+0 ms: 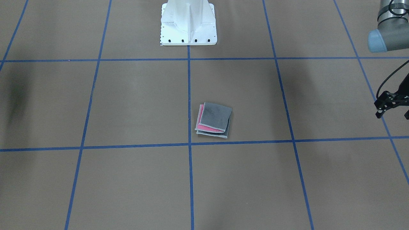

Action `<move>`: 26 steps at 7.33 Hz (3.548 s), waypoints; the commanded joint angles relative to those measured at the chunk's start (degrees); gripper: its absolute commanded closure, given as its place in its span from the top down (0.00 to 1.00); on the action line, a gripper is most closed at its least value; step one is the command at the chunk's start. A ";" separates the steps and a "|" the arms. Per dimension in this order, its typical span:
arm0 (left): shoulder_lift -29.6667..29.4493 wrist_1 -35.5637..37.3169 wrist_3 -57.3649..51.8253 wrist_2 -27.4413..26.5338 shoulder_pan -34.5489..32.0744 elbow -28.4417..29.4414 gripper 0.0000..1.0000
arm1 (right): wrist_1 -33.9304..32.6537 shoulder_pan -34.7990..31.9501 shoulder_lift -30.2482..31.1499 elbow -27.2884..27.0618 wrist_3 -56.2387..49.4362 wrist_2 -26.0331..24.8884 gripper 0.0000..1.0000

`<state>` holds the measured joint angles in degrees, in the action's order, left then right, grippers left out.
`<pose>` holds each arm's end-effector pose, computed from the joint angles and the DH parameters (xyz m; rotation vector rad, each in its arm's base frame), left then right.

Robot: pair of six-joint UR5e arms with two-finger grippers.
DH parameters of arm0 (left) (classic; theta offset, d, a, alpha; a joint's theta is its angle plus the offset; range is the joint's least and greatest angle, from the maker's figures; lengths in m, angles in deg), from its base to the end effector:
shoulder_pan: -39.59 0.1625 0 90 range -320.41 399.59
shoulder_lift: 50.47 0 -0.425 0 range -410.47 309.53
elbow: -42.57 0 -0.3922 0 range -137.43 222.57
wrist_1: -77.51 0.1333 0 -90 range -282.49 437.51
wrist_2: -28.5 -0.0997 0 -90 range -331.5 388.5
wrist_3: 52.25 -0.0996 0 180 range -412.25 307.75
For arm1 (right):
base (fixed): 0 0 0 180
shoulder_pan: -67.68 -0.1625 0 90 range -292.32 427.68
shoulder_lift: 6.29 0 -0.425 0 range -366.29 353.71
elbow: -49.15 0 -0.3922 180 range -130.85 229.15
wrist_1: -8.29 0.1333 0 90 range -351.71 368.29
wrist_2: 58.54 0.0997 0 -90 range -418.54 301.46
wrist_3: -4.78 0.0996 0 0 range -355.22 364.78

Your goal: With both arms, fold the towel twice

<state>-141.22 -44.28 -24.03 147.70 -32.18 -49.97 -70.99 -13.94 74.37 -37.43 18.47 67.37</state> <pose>0.0849 -0.5286 0.5788 0.3553 0.6889 -0.0096 -0.0101 -0.5825 0.5902 0.1565 -0.6643 -0.0020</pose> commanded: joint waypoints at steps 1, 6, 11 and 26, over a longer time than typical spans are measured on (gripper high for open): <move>0.31 9.13 -10.72 11.25 -10.25 -0.61 1.00 | -4.20 -5.54 1.61 -2.28 -2.07 9.30 1.00; 2.74 35.13 -30.69 12.38 -17.53 -5.90 1.00 | -24.00 -11.98 7.74 -11.78 -19.22 9.18 1.00; 3.12 26.68 -29.90 13.08 -17.62 -0.88 1.00 | -23.99 -11.98 9.96 -11.51 -19.22 9.88 1.00; 2.85 26.77 -29.63 14.13 -17.53 -1.41 1.00 | -20.21 -11.89 11.89 -12.57 -18.52 11.29 1.00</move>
<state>-138.33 -17.50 -53.66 161.83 -49.72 -51.41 -91.21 -25.91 86.26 -50.12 0.01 78.65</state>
